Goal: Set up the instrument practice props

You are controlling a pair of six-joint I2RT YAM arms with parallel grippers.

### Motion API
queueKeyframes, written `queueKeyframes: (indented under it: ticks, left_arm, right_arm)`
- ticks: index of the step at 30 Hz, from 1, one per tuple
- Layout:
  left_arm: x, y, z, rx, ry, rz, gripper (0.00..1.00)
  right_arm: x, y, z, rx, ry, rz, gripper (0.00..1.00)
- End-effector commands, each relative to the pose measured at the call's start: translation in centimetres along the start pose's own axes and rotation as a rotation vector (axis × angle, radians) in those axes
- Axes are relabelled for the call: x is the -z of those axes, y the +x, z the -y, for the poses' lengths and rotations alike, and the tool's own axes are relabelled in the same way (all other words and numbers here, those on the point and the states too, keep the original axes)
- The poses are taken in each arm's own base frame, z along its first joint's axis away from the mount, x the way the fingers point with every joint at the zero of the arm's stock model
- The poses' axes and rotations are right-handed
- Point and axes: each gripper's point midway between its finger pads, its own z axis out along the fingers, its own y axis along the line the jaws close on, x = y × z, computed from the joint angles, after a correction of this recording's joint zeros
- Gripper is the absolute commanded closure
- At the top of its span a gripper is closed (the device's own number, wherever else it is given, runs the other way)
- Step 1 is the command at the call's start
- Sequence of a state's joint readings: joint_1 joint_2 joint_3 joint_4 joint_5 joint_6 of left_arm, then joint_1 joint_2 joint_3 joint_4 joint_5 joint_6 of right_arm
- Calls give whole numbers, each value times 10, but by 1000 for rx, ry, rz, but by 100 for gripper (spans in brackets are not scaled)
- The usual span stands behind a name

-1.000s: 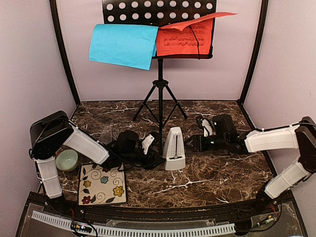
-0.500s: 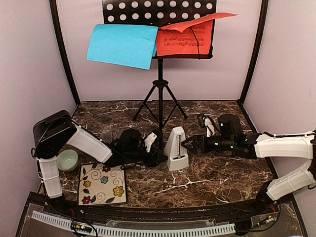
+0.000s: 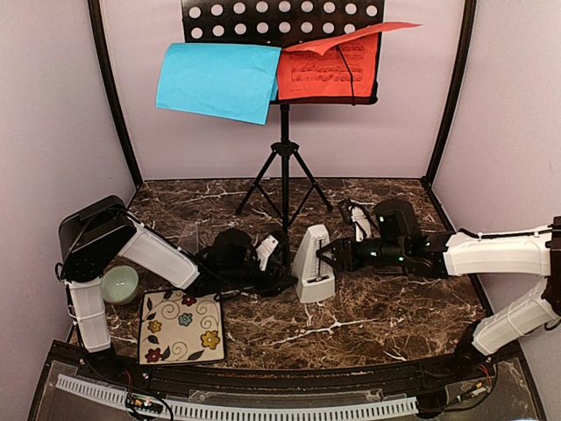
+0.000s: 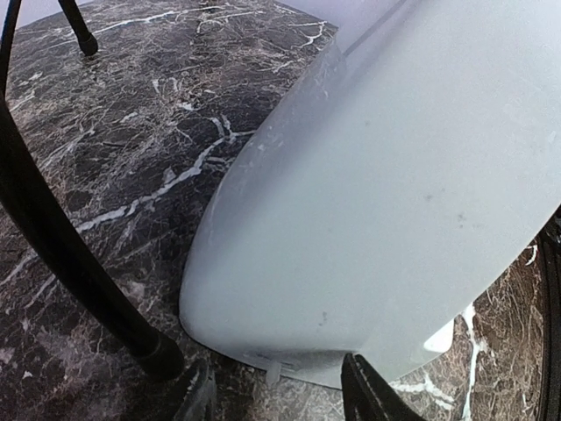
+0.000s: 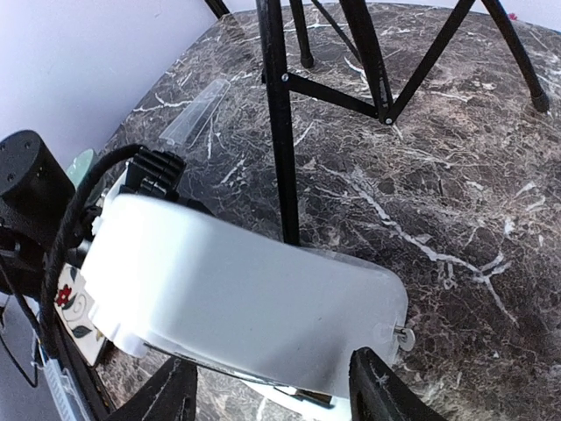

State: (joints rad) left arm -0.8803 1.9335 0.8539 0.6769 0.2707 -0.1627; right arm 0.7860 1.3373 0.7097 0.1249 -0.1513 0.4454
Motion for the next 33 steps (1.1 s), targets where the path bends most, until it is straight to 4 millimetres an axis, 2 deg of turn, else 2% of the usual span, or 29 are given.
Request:
queueKeyframes:
  ticks: [1, 6, 11, 19, 23, 29, 33]
  left_arm:
    - [1, -9, 4, -29, 1, 8, 49]
    - [1, -7, 3, -30, -2, 3, 49]
    - [1, -7, 2, -34, -7, 1, 49]
    - [2, -8, 1, -34, -15, 3, 49]
    - [2, -10, 2, -31, -15, 9, 48]
    - [4, -12, 1, -32, -21, 14, 47]
    - [6, -12, 1, -33, -26, 15, 47]
  right_arm:
    - [5, -10, 3, 16, 38, 32, 46]
    - [8, -6, 3, 20, 36, 29, 56]
    - [10, -5, 3, 28, 32, 27, 60]
    - [14, 0, -7, 36, -23, 17, 38]
    - [15, -6, -10, 38, -14, 33, 28]
    - [14, -11, -6, 40, 43, 39, 25]
    - [20, -12, 16, 43, 165, 45, 28]
